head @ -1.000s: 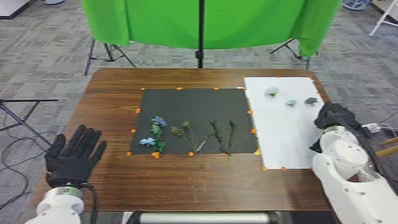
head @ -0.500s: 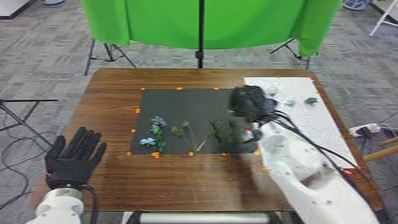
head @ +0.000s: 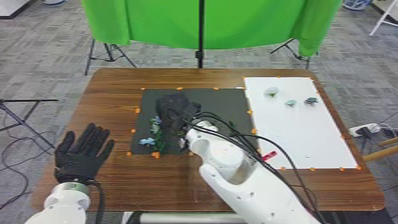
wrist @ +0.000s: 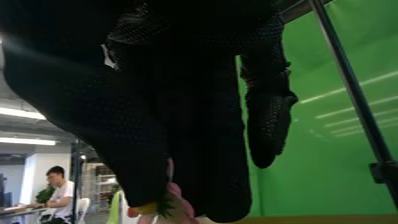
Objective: Arrange flowers
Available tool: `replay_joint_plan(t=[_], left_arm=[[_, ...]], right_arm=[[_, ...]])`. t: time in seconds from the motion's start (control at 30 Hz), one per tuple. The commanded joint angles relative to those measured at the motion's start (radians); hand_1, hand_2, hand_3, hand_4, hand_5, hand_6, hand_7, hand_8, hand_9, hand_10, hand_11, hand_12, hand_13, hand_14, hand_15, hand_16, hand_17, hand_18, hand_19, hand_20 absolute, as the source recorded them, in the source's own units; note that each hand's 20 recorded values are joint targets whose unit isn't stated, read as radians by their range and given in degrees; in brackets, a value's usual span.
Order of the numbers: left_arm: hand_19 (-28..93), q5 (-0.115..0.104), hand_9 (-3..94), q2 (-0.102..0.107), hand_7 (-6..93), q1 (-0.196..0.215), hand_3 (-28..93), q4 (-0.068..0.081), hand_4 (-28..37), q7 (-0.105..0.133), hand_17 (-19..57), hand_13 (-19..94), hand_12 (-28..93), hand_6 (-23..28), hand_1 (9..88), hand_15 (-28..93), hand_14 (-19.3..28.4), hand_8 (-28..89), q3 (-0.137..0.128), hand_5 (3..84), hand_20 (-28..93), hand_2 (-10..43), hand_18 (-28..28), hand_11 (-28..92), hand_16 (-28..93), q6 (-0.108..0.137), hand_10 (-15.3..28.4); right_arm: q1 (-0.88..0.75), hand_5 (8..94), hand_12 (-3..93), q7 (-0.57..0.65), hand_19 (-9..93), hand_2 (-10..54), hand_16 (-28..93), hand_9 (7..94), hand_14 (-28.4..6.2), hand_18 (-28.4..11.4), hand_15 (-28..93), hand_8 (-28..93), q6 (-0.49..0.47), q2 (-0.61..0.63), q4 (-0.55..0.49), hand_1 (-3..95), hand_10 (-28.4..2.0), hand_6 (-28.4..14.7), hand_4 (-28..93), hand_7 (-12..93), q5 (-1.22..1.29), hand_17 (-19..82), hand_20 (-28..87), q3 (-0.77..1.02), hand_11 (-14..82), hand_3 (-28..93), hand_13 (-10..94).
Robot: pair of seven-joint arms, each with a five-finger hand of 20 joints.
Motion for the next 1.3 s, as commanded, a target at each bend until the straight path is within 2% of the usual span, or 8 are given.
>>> replay_joint_plan(t=[0.03,0.2,0.3,0.43,0.53,0.83,1.1,1.3], left_arm=[[36,-0.001,41.0,0.004,15.5,0.025,76,-0.004,-28.3,-0.003,-5.2,33,10,9.5,25.3,30,13.0,-11,-0.005,47.8,14,15.2,13.3,25,-6,0.003,14.6],[37,-0.006,41.0,0.002,15.5,0.028,76,-0.003,-28.3,-0.019,-5.2,33,10,9.4,25.3,30,12.9,-11,-0.015,47.8,14,15.3,13.3,25,-6,0.004,14.5],[37,-0.057,41.1,0.000,15.5,0.026,76,-0.007,-28.3,-0.040,-5.2,33,10,9.4,25.5,29,13.0,-11,-0.025,47.8,14,15.7,13.3,26,-6,0.008,14.5],[37,-0.046,41.2,0.000,15.6,0.031,75,-0.010,-28.3,-0.058,-5.2,33,10,9.5,25.2,30,13.1,-11,-0.036,48.0,14,16.5,13.3,25,-6,0.005,14.7],[37,-0.070,41.1,-0.003,15.6,0.027,75,-0.010,-28.3,-0.063,-5.3,33,10,9.5,25.2,30,13.1,-11,-0.044,48.0,14,16.7,13.4,25,-6,0.014,14.7],[37,-0.068,40.6,-0.008,15.7,0.025,75,-0.008,-28.3,-0.062,-5.5,32,10,9.5,25.0,30,13.1,-11,-0.044,47.7,14,16.9,13.3,26,-6,0.009,14.6],[38,-0.068,40.3,-0.018,15.7,0.013,76,-0.003,-28.3,-0.052,-5.6,32,10,9.5,25.2,30,13.1,-11,-0.034,47.5,13,16.4,13.3,26,-6,0.011,14.6],[38,-0.068,40.8,-0.013,15.9,0.035,76,-0.013,-28.3,-0.018,-5.6,33,10,9.5,25.3,30,13.1,-11,-0.032,47.8,13,16.3,13.3,26,-6,0.016,14.5]], right_arm=[[-0.023,77.4,38.1,0.019,78,-9.5,43,83.5,-5.8,-19.5,28,-1,0.028,0.020,0.028,60.3,-11.3,-0.6,-28,25,-0.051,33,38,0.007,8.0,70,72],[-0.042,76.1,37.6,0.015,78,-9.5,43,82.0,-5.7,-19.6,28,-1,0.014,0.013,0.055,60.3,-11.2,-0.5,-28,25,-0.045,33,38,0.020,7.5,70,71],[-0.057,74.0,35.1,0.008,78,-9.5,42,78.6,-5.8,-19.6,29,-3,0.027,0.005,0.078,60.7,-11.0,-0.4,-28,24,-0.064,32,38,0.033,6.5,70,69],[-0.065,70.0,23.6,0.005,78,-9.5,40,69.5,-6.2,-19.7,31,-4,0.008,0.010,0.073,61.6,-12.3,0.1,-28,21,-0.069,30,38,0.041,14.4,70,65],[-0.072,68.3,17.2,0.033,78,-9.5,39,65.1,-6.8,-19.9,32,-7,0.000,0.021,0.049,60.6,-12.7,0.3,-28,18,0.002,30,37,0.045,15.9,70,63],[-0.085,61.9,14.4,0.071,79,-9.5,21,54.9,-11.3,-20.8,45,-13,-0.044,0.054,-0.066,49.1,-15.3,-1.2,-28,15,0.108,28,37,0.076,9.7,83,56],[-0.085,57.8,14.4,0.126,79,-9.5,20,51.9,-12.2,-21.6,47,-13,0.016,0.061,-0.129,46.4,-16.2,-2.5,-28,14,0.178,26,37,0.169,8.8,82,54],[0.002,56.6,14.4,0.192,77,-9.5,18,50.6,-14.1,-21.5,43,-12,0.125,0.133,0.011,42.1,-16.9,-3.3,-28,12,0.160,25,36,0.277,8.3,81,50]])
